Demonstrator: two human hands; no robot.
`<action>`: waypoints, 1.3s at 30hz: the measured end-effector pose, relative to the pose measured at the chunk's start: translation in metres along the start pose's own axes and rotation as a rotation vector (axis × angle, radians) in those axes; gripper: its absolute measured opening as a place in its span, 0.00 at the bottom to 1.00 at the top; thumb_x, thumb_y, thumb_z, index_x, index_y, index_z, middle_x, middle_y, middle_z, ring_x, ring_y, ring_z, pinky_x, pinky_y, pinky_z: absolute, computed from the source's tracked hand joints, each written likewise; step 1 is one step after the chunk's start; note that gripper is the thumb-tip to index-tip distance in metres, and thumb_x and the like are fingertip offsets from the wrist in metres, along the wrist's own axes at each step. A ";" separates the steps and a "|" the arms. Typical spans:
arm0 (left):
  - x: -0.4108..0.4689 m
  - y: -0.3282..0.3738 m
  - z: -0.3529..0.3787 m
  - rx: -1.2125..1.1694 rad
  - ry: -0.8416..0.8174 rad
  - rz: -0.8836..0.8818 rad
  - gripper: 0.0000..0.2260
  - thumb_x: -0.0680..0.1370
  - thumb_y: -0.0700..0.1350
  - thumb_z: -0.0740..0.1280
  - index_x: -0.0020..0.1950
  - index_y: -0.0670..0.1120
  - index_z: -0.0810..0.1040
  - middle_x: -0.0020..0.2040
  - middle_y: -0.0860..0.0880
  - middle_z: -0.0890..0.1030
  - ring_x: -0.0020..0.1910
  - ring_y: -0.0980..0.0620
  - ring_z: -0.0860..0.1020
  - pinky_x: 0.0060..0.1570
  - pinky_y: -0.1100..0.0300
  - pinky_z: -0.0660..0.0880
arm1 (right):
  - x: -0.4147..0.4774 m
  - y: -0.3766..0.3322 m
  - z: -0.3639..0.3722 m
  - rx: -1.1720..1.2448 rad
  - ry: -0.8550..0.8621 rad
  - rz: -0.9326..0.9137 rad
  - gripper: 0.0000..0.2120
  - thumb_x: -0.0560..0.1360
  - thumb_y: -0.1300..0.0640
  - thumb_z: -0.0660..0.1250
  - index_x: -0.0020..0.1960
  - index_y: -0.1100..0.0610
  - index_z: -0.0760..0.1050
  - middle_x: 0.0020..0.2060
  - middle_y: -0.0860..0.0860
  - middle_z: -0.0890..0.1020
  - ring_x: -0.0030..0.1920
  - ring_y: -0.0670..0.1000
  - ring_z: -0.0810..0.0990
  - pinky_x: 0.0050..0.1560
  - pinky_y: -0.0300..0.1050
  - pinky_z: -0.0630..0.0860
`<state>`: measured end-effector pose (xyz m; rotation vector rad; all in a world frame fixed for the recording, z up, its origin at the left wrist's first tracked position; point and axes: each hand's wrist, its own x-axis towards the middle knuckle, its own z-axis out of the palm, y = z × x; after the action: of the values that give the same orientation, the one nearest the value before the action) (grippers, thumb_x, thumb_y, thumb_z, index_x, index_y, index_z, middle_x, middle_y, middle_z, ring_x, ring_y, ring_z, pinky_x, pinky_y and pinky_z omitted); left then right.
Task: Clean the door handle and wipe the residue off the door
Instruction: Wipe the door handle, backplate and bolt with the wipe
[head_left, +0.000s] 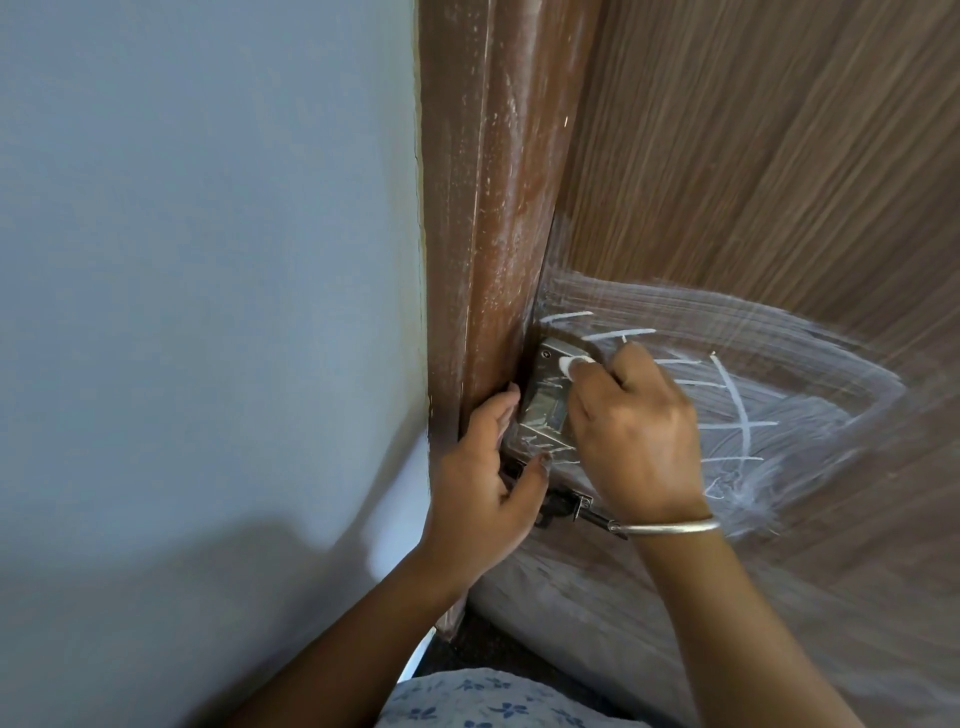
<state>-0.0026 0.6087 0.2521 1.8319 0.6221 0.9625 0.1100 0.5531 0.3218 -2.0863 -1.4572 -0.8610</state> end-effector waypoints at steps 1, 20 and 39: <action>0.000 0.000 0.000 -0.003 0.000 0.002 0.26 0.73 0.43 0.67 0.70 0.44 0.66 0.66 0.58 0.69 0.67 0.67 0.67 0.64 0.69 0.65 | 0.002 -0.002 0.002 0.007 -0.002 -0.018 0.10 0.60 0.74 0.72 0.30 0.63 0.74 0.28 0.55 0.69 0.24 0.52 0.65 0.20 0.38 0.61; 0.001 -0.001 -0.002 0.002 -0.018 -0.002 0.26 0.72 0.43 0.67 0.70 0.45 0.67 0.67 0.56 0.71 0.67 0.64 0.68 0.65 0.67 0.66 | -0.001 -0.001 0.006 0.037 -0.098 -0.033 0.08 0.61 0.71 0.71 0.31 0.62 0.75 0.29 0.55 0.73 0.25 0.54 0.71 0.21 0.39 0.65; 0.001 0.003 -0.004 0.027 -0.007 -0.001 0.24 0.73 0.46 0.67 0.68 0.53 0.66 0.64 0.58 0.75 0.49 0.43 0.79 0.49 0.67 0.76 | 0.012 -0.027 -0.006 -0.022 -0.438 -0.039 0.08 0.54 0.71 0.73 0.26 0.64 0.76 0.29 0.58 0.76 0.25 0.57 0.76 0.22 0.41 0.71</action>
<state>-0.0052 0.6103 0.2566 1.8585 0.6340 0.9508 0.0862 0.5661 0.3343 -2.3727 -1.7114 -0.4469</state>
